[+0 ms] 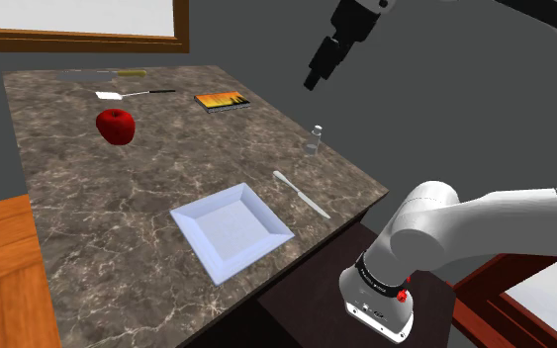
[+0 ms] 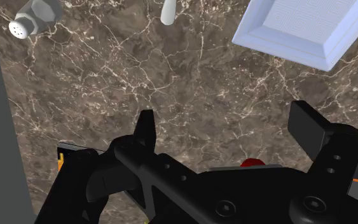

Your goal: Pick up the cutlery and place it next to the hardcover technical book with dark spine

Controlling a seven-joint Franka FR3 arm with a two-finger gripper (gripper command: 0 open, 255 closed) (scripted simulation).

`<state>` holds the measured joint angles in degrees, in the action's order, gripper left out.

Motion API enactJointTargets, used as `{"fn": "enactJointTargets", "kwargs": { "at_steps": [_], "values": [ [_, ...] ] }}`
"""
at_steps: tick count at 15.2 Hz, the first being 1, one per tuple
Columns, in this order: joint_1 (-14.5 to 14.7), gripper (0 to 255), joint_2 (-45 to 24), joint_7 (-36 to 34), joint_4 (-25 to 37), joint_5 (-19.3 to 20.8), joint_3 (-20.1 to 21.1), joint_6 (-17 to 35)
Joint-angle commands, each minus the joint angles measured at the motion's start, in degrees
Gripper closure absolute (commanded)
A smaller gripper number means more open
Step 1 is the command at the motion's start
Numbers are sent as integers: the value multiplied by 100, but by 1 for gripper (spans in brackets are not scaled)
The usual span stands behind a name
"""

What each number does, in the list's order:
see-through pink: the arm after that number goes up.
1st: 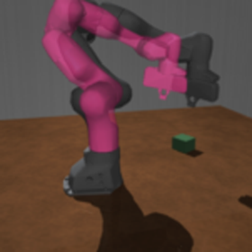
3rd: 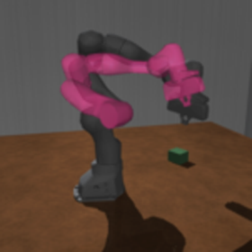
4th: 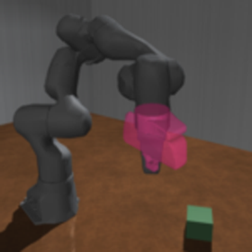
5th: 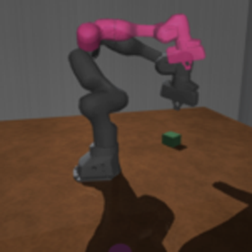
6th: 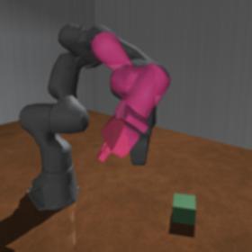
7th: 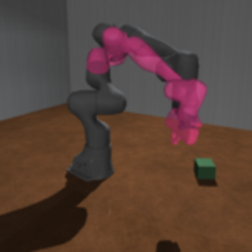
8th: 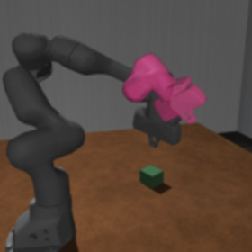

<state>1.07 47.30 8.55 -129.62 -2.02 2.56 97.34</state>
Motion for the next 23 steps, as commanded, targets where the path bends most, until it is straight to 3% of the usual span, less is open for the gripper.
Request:
{"fn": "enactJointTargets", "kwargs": {
  "at_steps": [1, 13, 23],
  "values": [
    [0, 0, 0, 0, 0, 0, 0, 0],
    [-314, 0, 179, -562, -2133, -57, 47, 1162],
    [-544, 0, -163, -1032, -3653, -178, 125, 2359]
  ]
}}
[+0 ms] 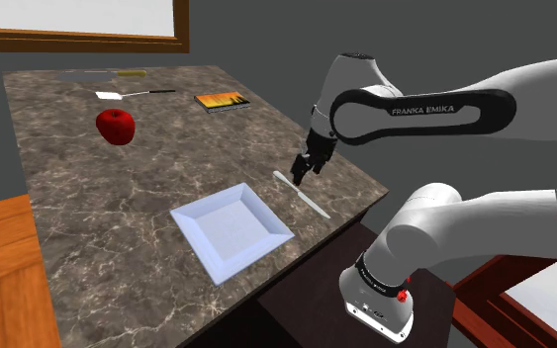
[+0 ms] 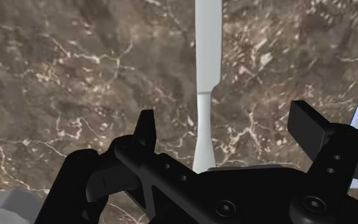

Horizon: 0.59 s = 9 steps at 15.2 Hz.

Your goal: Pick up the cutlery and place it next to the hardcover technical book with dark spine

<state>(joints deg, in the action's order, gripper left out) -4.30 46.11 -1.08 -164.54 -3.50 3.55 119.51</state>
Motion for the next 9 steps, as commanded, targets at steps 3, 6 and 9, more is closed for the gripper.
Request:
{"fn": "enactJointTargets", "kwargs": {
  "at_steps": [3, 6, 9],
  "values": [
    [-5, 0, -158, -77, -295, -43, 36, 376],
    [3, 0, -331, -74, -447, -60, 50, 702],
    [9, 0, -505, -72, -567, -75, 62, 995]
  ]
}}
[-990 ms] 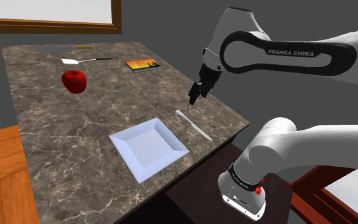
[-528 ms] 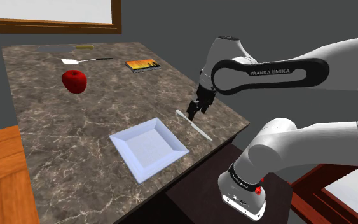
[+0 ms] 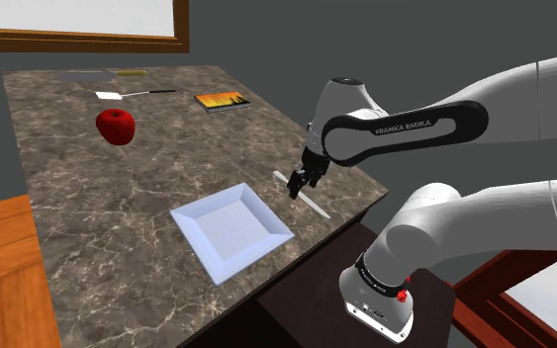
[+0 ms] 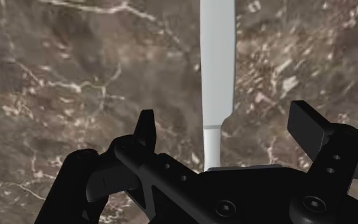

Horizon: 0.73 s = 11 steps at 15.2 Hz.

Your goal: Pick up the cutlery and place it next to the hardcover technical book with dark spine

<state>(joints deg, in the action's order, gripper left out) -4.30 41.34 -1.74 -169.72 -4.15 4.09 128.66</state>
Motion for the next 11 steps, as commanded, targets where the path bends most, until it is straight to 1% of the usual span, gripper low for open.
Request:
{"fn": "enactJointTargets", "kwargs": {
  "at_steps": [1, 7, 8, 11],
  "values": [
    [9, 0, -27, -6, -48, -10, 8, 80],
    [9, 0, -27, -6, -47, -10, 8, 80],
    [9, 255, -27, -6, -47, -10, 8, 80],
    [9, 255, -27, -6, -47, -10, 8, 80]
  ]
}}
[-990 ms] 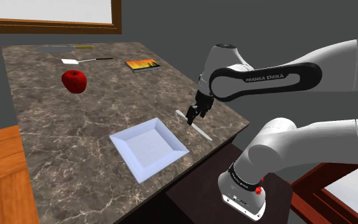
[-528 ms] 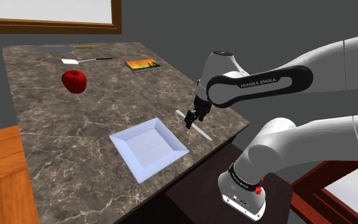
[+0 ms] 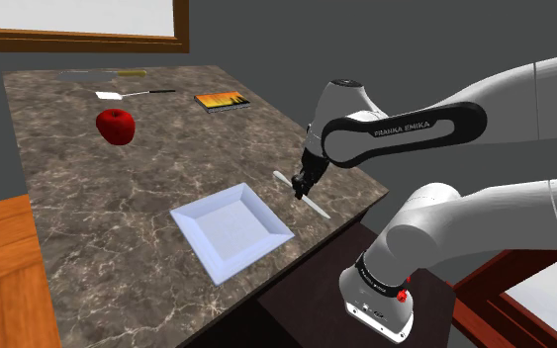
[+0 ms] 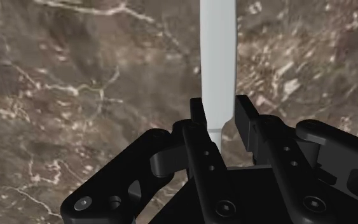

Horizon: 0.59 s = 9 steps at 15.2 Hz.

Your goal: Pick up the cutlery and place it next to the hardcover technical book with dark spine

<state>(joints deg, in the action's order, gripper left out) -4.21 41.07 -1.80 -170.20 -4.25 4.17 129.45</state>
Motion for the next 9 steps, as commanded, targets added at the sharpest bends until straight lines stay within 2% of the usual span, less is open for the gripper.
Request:
{"fn": "enactJointTargets", "kwargs": {
  "at_steps": [1, 6, 9],
  "values": [
    [0, 255, 0, 0, 0, 0, 0, 0],
    [0, 255, 0, 0, 0, 0, 0, 0],
    [-6, 255, 197, -5, 141, 16, -12, -338]
  ]
}}
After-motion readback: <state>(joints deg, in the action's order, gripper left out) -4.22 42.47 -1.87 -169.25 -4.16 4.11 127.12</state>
